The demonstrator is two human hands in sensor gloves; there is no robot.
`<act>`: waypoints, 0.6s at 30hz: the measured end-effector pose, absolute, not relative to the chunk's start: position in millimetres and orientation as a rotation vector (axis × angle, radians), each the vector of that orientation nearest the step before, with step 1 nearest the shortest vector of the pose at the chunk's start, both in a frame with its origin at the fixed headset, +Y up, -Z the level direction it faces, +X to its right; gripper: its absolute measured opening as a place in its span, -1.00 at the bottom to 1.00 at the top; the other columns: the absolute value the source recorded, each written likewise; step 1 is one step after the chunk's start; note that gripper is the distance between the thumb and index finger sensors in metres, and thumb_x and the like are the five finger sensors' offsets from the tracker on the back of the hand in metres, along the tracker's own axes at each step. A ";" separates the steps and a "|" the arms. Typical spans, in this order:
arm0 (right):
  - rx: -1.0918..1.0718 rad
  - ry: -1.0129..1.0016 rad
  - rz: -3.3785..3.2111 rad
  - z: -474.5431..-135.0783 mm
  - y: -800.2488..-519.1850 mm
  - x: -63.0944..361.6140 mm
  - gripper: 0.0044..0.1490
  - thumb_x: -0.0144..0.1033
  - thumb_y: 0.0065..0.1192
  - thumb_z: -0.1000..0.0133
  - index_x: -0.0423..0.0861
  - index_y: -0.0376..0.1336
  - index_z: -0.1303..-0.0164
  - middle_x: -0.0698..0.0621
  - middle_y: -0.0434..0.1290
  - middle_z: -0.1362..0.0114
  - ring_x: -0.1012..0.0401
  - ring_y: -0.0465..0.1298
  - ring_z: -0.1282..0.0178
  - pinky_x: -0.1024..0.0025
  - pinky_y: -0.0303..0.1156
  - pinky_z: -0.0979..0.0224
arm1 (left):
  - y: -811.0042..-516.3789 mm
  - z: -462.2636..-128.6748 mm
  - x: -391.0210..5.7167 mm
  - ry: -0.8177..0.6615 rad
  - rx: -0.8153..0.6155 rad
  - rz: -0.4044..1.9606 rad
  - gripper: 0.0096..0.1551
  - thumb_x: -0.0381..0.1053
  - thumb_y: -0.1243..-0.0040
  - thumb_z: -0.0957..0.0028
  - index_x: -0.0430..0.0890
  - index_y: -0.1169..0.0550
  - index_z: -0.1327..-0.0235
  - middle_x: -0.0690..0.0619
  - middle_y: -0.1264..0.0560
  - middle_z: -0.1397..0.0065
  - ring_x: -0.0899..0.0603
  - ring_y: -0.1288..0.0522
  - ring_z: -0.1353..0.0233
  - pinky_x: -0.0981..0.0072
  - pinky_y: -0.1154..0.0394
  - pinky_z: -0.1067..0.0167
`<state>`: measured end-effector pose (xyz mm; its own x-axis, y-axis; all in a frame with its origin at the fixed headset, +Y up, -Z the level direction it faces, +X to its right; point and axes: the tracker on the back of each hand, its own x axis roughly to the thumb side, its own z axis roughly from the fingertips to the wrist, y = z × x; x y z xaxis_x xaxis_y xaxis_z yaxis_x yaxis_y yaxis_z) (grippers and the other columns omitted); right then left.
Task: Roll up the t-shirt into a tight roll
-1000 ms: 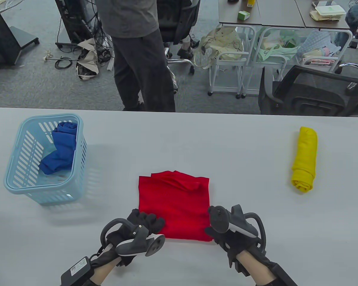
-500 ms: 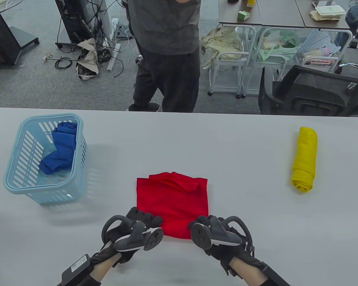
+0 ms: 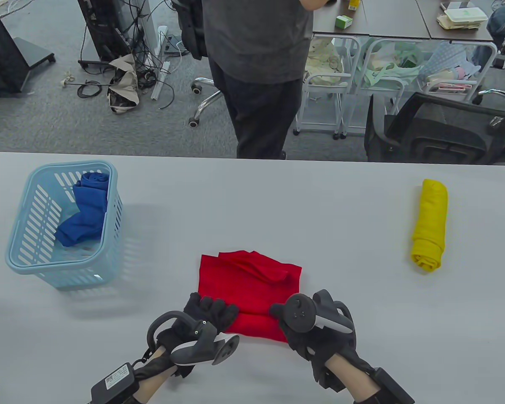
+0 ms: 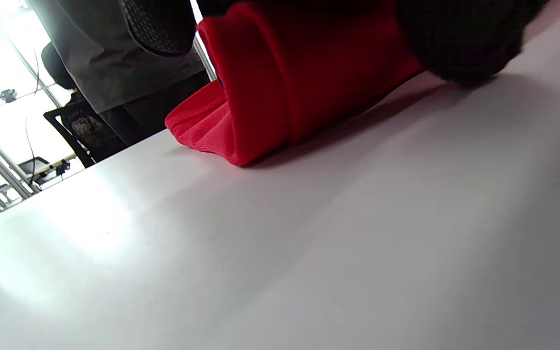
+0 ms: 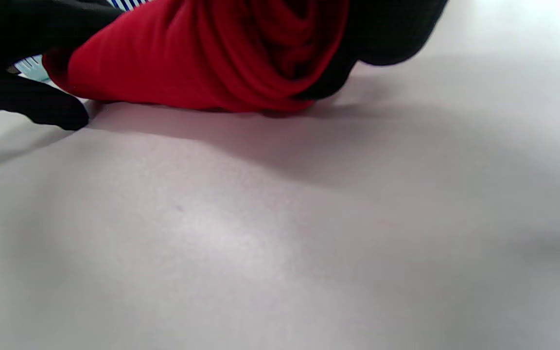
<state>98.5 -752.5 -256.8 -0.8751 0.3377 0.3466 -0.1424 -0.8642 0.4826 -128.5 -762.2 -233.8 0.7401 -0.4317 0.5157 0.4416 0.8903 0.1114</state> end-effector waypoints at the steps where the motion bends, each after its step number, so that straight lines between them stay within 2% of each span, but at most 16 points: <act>1: 0.615 0.660 2.733 -257.0 -752.2 98.9 -0.35 -0.22 -0.23 -0.34 -0.05 -0.06 -0.68 -0.05 0.35 -0.45 0.13 0.54 -0.19 0.10 0.41 -0.31 | -762.3 -235.8 -129.5 -0.557 -0.016 -0.468 -0.23 0.31 -0.08 0.05 0.29 -0.25 -0.51 0.24 -0.49 -0.47 0.04 -0.57 -0.42 -0.06 -0.37 -0.54; 2: 0.615 0.640 2.748 -256.8 -751.2 98.6 -0.35 -0.20 -0.21 -0.35 -0.06 -0.06 -0.68 -0.05 0.35 -0.45 0.12 0.53 -0.20 0.10 0.41 -0.33 | -761.1 -238.3 -131.5 -0.553 -0.029 -0.425 -0.29 0.29 -0.08 0.02 0.29 -0.29 -0.48 0.25 -0.53 -0.41 0.05 -0.60 -0.36 -0.03 -0.40 -0.52; 4: 0.615 0.548 2.847 -253.6 -746.8 96.1 -0.36 -0.16 -0.14 -0.37 0.02 -0.05 -0.68 -0.06 0.26 -0.54 0.07 0.47 -0.35 0.04 0.34 -0.42 | -757.2 -243.0 -135.2 -0.546 -0.067 -0.306 -0.36 0.24 -0.10 0.01 0.26 -0.39 -0.41 0.23 -0.62 -0.29 0.05 -0.66 -0.24 0.01 -0.46 -0.47; 5: 0.641 0.456 2.943 -250.0 -742.6 93.5 -0.38 -0.15 -0.08 -0.37 0.08 -0.03 -0.67 -0.08 0.15 -0.62 0.02 0.38 -0.48 -0.02 0.27 -0.49 | -755.5 -245.3 -137.9 -0.540 -0.103 -0.243 -0.38 0.23 -0.11 0.01 0.25 -0.42 -0.39 0.22 -0.64 -0.25 0.04 -0.68 -0.20 0.02 -0.48 -0.45; 7: 0.709 0.371 3.012 -245.7 -737.8 89.5 -0.40 -0.15 -0.03 -0.37 0.13 0.01 -0.64 -0.08 0.05 -0.69 -0.02 0.26 -0.61 -0.08 0.17 -0.56 | -753.8 -248.6 -142.2 -0.530 -0.152 -0.150 -0.39 0.22 -0.11 0.02 0.21 -0.46 -0.36 0.19 -0.68 -0.20 0.04 -0.70 -0.13 0.03 -0.50 -0.42; 9: 0.782 0.338 3.025 -240.6 -734.9 84.9 -0.41 -0.09 -0.06 -0.36 0.13 0.04 -0.62 -0.06 0.05 -0.69 -0.03 0.23 -0.64 -0.10 0.15 -0.57 | -752.5 -252.7 -146.7 -0.518 -0.199 -0.074 -0.39 0.22 -0.10 0.01 0.18 -0.48 -0.36 0.18 -0.69 -0.16 0.04 -0.71 -0.09 0.04 -0.53 -0.39; 11: 0.837 0.383 2.982 -235.5 -736.8 80.0 -0.29 0.05 -0.07 -0.32 0.05 0.00 -0.67 -0.08 0.05 -0.70 -0.08 0.21 -0.65 -0.12 0.14 -0.57 | -752.5 -257.8 -152.2 -0.503 -0.259 0.020 -0.39 0.22 -0.09 0.01 0.16 -0.49 -0.36 0.17 -0.71 -0.13 0.04 -0.72 -0.05 0.05 -0.54 -0.36; 13: 0.869 0.366 3.039 -231.8 -739.3 75.3 -0.16 0.10 0.06 -0.27 0.02 -0.05 -0.70 -0.09 0.04 -0.72 -0.09 0.21 -0.66 -0.12 0.15 -0.56 | -753.6 -261.3 -156.9 -0.490 -0.304 0.089 -0.38 0.22 -0.07 0.00 0.14 -0.50 -0.36 0.16 -0.71 -0.11 0.04 -0.72 0.00 0.07 -0.56 -0.33; 15: 0.899 0.311 3.168 -229.0 -744.0 68.9 -0.12 0.07 0.12 -0.26 0.03 -0.10 -0.71 -0.08 0.05 -0.72 -0.05 0.23 -0.66 -0.08 0.17 -0.55 | -755.6 -263.9 -160.4 -0.483 -0.357 0.155 -0.38 0.23 -0.06 -0.01 0.12 -0.49 -0.37 0.14 -0.70 -0.10 0.04 -0.71 0.04 0.08 -0.56 -0.28; 18: 0.909 0.341 3.170 -230.9 -748.2 65.4 -0.21 -0.04 0.02 -0.30 0.01 -0.10 -0.70 -0.07 0.14 -0.66 0.01 0.34 -0.55 -0.01 0.24 -0.50 | -757.9 -263.2 -161.4 -0.476 -0.369 0.176 -0.36 0.24 -0.03 -0.03 0.12 -0.45 -0.40 0.13 -0.67 -0.11 0.02 -0.68 0.03 0.08 -0.55 -0.26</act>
